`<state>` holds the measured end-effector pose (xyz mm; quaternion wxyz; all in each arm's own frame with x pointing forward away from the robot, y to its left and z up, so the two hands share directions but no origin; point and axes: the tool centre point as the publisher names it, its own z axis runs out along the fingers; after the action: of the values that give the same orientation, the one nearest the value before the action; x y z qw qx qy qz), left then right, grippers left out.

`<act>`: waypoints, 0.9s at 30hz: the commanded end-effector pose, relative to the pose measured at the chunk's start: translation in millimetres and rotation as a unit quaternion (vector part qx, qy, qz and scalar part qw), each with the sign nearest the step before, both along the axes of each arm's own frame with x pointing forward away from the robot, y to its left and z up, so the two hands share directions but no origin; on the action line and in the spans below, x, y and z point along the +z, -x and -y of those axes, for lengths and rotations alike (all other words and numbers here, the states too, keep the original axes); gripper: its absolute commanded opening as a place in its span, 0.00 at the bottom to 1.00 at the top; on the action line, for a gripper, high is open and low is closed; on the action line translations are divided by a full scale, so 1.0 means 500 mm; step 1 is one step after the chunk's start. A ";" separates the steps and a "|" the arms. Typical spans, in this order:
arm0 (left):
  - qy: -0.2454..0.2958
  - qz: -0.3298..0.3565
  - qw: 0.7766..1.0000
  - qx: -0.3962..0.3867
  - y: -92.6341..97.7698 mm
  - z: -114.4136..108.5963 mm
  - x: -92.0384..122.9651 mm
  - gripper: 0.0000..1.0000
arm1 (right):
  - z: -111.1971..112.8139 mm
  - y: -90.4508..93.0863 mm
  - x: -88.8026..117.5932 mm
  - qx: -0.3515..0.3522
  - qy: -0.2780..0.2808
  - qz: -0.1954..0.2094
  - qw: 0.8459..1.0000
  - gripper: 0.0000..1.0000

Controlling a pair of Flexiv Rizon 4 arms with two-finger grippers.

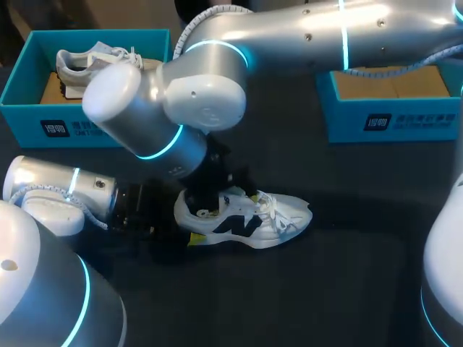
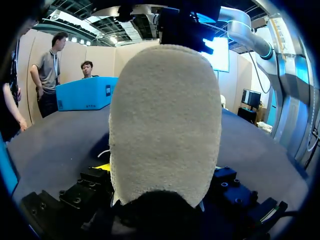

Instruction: Take the shoe out of the shoebox, open the shoe tongue, remove and reinsert the insole, then place the shoe into the shoebox

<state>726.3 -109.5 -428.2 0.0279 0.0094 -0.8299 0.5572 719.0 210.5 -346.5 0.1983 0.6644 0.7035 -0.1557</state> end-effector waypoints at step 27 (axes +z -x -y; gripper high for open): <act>-0.002 -0.001 1.000 0.000 0.000 0.010 -0.011 0.00 | 0.087 -0.016 0.071 -0.149 -0.152 0.128 0.969 0.00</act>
<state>726.4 -109.5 -428.2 0.0279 0.0095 -0.8299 0.5572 729.1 180.1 -311.2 0.1844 0.6890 0.6988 -0.0550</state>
